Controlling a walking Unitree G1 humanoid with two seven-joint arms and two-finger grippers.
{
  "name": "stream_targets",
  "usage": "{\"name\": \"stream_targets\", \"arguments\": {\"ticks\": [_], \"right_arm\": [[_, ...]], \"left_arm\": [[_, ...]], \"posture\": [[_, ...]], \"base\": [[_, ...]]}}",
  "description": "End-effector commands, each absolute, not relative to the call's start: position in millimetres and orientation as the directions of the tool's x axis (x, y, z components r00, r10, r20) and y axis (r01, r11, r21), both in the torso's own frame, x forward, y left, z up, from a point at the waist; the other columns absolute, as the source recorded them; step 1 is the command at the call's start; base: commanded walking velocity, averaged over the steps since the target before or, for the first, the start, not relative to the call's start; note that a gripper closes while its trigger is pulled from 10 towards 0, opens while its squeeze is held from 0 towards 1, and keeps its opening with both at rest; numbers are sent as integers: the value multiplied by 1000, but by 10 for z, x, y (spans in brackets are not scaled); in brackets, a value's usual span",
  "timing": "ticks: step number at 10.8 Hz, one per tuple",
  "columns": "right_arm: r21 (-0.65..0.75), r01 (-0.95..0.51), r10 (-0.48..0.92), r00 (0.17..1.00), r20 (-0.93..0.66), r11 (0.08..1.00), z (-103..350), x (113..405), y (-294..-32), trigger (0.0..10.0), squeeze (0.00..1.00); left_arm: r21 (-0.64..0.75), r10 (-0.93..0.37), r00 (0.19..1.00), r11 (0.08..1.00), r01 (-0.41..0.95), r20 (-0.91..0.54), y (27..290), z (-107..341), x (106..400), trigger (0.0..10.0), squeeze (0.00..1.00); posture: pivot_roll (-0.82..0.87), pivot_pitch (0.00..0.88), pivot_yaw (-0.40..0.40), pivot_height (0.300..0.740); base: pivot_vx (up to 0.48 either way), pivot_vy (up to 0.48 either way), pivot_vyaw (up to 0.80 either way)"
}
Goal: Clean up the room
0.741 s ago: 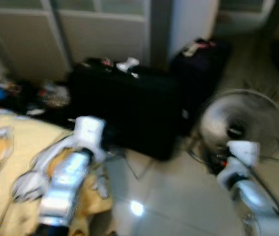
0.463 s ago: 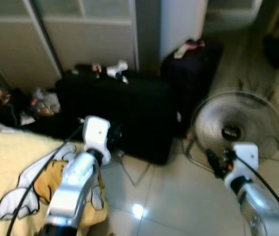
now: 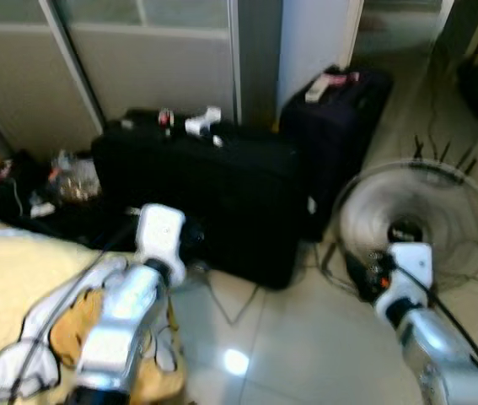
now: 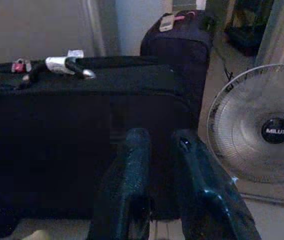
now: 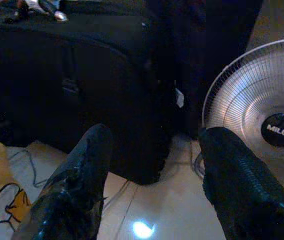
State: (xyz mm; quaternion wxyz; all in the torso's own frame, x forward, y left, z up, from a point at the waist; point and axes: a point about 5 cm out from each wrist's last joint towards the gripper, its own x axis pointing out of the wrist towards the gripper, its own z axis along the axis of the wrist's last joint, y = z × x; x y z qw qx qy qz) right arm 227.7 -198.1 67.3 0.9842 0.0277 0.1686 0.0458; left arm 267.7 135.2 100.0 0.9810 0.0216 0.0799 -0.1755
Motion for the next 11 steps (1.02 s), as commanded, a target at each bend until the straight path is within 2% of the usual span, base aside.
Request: {"name": "stream_targets", "arguments": {"ticks": [1,2,3,5,7,8,10,11], "right_arm": [[76,-91,111,940,-323,993,671,2301,-1938,10000,0],[117,-79,116,926,-360,990,583,2310,-1920,10000,0],[138,-66,121,892,-435,988,352,2304,-1937,10000,0],[149,-6,90,817,-570,989,-46,2294,-1998,10000,0],[62,0,51,566,-823,998,-617,2063,-1918,10000,0],[62,9,49,503,-863,998,-748,1910,-1869,10000,0],[107,78,61,452,-890,991,-888,1702,-1766,10000,0],[109,69,70,422,-904,992,-956,1569,-1713,10000,0]], "left_arm": [[32,-309,931,947,321,-192,1460,971,2665,10000,0],[39,-302,921,947,320,-245,1505,837,2696,10000,0],[85,-290,878,935,345,-382,1581,517,2720,10000,0],[92,-276,751,908,408,-600,1654,23,2611,10000,0],[16,-278,494,860,510,-824,1639,-526,2206,10000,0],[-14,-241,410,875,484,-880,1694,-713,1952,10000,0],[-90,-231,334,917,388,-914,1750,-889,1597,10000,0],[-117,-235,329,933,341,-914,1761,-930,1496,10000,0]], "posture": [[-41,0,67,740],[-31,0,61,740],[-21,0,59,740],[-17,0,62,740],[-7,0,82,740],[-6,0,84,740],[13,0,76,740],[19,0,74,740]], "base": [[0,0,0],[0,0,0],[0,0,0],[0,0,0],[0,0,0],[0,0,0],[0,0,0],[0,0,0]]}}
